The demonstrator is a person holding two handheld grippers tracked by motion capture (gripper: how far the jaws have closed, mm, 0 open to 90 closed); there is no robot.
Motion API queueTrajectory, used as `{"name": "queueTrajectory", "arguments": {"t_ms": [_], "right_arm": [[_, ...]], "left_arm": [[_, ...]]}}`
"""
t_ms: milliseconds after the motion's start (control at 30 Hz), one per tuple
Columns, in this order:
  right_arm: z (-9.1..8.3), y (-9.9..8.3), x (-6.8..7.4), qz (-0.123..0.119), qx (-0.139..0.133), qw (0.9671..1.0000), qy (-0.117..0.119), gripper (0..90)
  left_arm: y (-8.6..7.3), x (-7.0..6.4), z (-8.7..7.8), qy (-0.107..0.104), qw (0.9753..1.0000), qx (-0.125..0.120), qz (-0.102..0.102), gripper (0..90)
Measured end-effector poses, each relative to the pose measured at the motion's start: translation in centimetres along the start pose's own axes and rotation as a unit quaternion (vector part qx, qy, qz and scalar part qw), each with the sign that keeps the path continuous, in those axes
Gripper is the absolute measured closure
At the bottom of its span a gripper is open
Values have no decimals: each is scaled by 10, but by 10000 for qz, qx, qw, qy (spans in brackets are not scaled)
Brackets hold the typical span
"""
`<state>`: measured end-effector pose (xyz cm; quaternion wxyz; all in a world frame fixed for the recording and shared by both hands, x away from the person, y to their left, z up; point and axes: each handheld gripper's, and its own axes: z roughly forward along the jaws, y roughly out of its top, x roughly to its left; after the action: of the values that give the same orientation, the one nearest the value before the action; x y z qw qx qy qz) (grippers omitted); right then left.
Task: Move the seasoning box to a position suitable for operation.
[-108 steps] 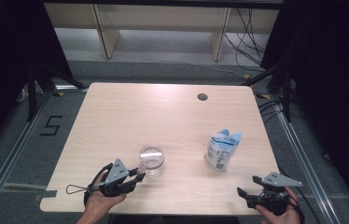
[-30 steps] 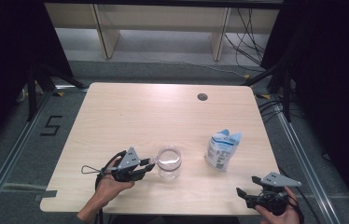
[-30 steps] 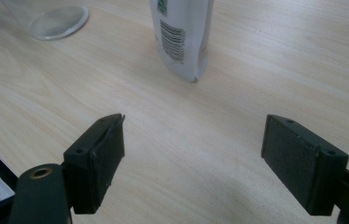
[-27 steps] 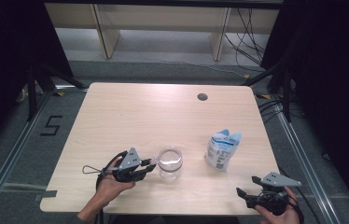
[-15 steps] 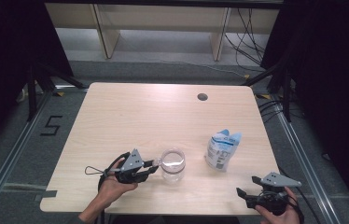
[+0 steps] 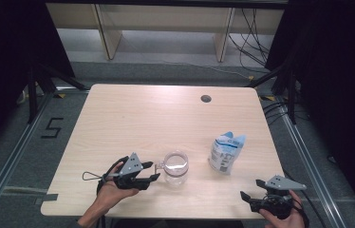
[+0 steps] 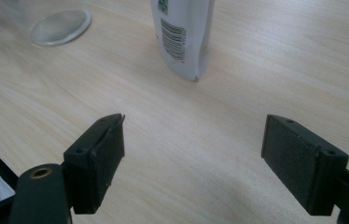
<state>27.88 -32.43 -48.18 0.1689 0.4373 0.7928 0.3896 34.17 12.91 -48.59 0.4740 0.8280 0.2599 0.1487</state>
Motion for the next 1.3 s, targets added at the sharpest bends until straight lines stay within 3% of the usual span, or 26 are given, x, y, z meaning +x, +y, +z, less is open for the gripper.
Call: {"name": "queueTrajectory", "arguments": {"t_ms": [200, 400, 733, 867, 1067, 1100, 1167, 1300], "right_arm": [[-1, 0, 0, -24, -6, 10000, -25, 224], [-1, 0, 1, -17, -2, 10000, 20, 229], [-2, 1, 2, -81, -17, 9999, 63, 240], [-2, 1, 2, -70, -19, 10000, 67, 242], [-3, 1, 2, -105, -54, 9999, 55, 244], [-3, 0, 4, 54, -33, 9999, 131, 246], [-3, 1, 2, -131, -72, 9998, 105, 246], [-3, 1, 4, -49, -30, 9999, 157, 246]], "left_arm": [[3, -4, -12, -50, 9999, -133, -89, 467], [6, -5, -24, -88, 9987, -393, -302, 461], [15, -8, -30, -51, 9959, -676, -605, 558], [19, -8, -30, -88, 9955, -716, -610, 629], [24, -11, -29, 54, 9958, -691, -594, 698], [25, -11, -28, 80, 9957, -702, -594, 707], [27, -11, -29, 144, 9960, -662, -581, 732], [30, -12, -28, 208, 9960, -676, -537, 767]]}}
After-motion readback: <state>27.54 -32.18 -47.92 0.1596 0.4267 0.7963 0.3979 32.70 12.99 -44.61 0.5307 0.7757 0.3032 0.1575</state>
